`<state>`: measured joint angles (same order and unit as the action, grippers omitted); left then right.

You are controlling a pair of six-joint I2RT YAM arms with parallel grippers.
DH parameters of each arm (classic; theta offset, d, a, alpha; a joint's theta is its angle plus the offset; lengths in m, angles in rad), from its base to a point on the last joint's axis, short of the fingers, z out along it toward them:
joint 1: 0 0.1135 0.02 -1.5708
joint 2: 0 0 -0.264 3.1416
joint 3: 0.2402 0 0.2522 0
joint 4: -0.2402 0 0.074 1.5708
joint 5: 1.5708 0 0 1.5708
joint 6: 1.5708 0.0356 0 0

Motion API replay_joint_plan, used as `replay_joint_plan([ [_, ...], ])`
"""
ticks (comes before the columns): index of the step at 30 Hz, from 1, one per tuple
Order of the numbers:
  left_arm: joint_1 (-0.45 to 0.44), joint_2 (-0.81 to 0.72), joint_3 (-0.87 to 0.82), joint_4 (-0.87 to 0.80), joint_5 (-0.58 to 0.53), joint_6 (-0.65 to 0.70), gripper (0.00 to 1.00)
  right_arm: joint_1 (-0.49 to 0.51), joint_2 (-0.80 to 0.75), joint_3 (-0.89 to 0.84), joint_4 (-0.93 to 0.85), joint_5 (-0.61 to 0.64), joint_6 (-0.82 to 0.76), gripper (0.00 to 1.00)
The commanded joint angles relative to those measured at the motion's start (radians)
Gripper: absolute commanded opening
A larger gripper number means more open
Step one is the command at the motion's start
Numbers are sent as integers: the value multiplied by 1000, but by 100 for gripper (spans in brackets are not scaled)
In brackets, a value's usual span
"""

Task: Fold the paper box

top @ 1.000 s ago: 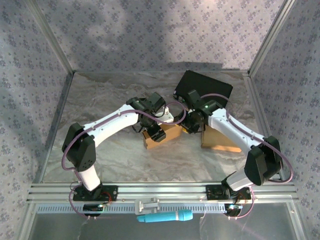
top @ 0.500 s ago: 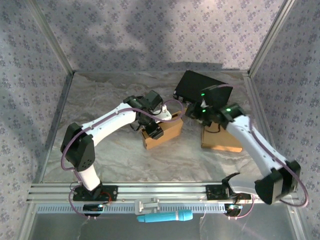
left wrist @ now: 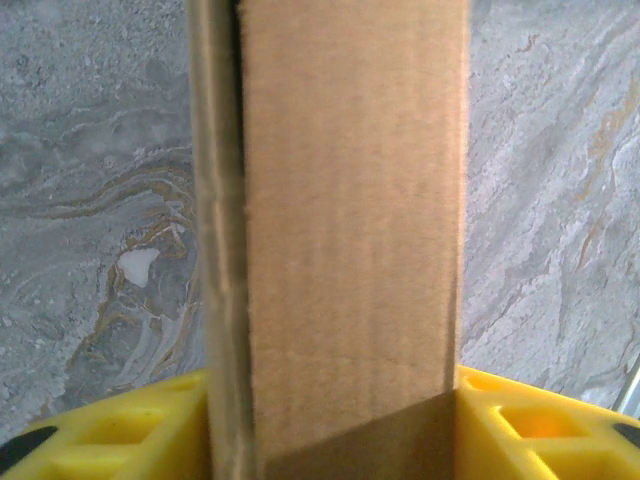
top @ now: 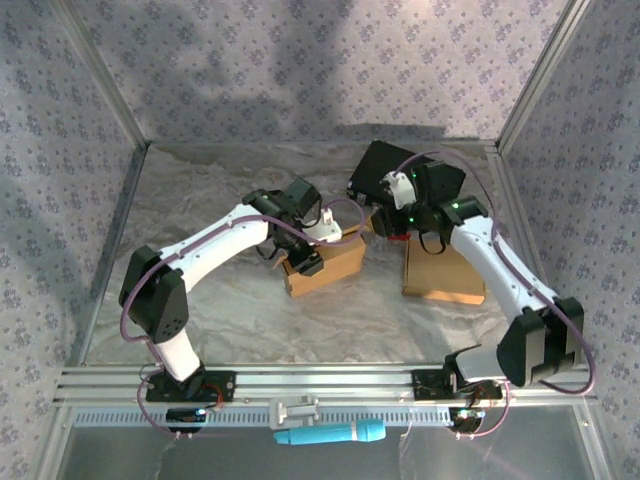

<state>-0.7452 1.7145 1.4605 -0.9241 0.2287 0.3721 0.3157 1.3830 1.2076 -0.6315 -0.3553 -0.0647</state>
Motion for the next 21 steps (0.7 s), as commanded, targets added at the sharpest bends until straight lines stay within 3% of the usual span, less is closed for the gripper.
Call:
replay_joint_plan([
  [1, 3, -24, -6, -33, 22, 32, 51, 8, 25, 59, -14, -40, -82, 44],
  [21, 14, -3, 30, -93, 79, 119, 51, 33, -15, -6, -69, -140, -130, 52],
])
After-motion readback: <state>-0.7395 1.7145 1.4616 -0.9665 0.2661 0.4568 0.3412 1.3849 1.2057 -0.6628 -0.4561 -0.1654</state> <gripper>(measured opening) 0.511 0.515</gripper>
